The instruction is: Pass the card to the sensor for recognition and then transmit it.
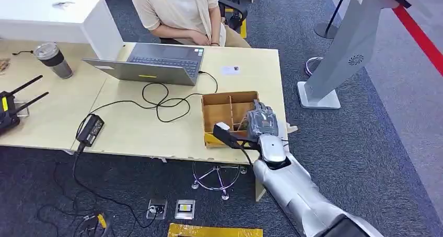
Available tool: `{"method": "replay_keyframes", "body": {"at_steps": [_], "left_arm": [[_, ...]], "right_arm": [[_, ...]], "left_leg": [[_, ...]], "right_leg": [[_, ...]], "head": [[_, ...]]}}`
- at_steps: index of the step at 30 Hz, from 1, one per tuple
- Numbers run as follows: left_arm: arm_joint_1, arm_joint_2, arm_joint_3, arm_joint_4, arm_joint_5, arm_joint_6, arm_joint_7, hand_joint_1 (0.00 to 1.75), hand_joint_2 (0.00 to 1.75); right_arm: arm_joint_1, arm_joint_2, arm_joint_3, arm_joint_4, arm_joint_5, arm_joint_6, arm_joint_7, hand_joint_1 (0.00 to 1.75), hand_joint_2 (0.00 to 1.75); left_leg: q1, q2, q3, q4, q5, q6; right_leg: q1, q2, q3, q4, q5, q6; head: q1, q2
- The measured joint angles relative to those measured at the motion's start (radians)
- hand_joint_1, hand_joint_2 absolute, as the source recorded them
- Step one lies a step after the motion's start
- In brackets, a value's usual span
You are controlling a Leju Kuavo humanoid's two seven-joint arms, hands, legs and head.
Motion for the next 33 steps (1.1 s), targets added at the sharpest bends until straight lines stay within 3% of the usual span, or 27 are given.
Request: {"method": "replay_keyframes", "body": {"at_steps": [4, 17, 33], "left_arm": [[0.0, 0.0, -0.002, 0.0, 0.001, 0.0, 0.0, 0.0, 0.0], [-0.001, 0.002, -0.018, 0.0, 0.014, -0.001, 0.0, 0.0, 0.0], [-0.016, 0.002, -0.024, 0.0, 0.021, -0.002, 0.0, 0.0, 0.0]], "right_arm": [[-0.022, -0.008, -0.003, 0.0, -0.011, -0.055, -0.011, 1.75, 1.75], [-0.19, -0.026, -0.053, -0.001, -0.04, -0.126, -0.073, 1.75, 1.75], [-0.216, -0.025, -0.082, -0.011, -0.05, -0.165, -0.111, 1.75, 1.75]], "left_leg": [[0.0, 0.0, 0.0, 0.0, 0.0, 0.0], [0.0, 0.001, 0.0, 0.0, 0.0, 0.0], [0.0, 0.001, 0.0, 0.0, 0.0, 0.0]], "right_leg": [[0.0, 0.0, 0.0, 0.0, 0.0, 0.0], [0.0, 0.0, 0.0, 0.0, 0.0, 0.0], [0.0, 0.0, 0.0, 0.0, 0.0, 0.0]], "head": [[0.0, 0.0], [0.0, 0.0], [0.0, 0.0]]}}
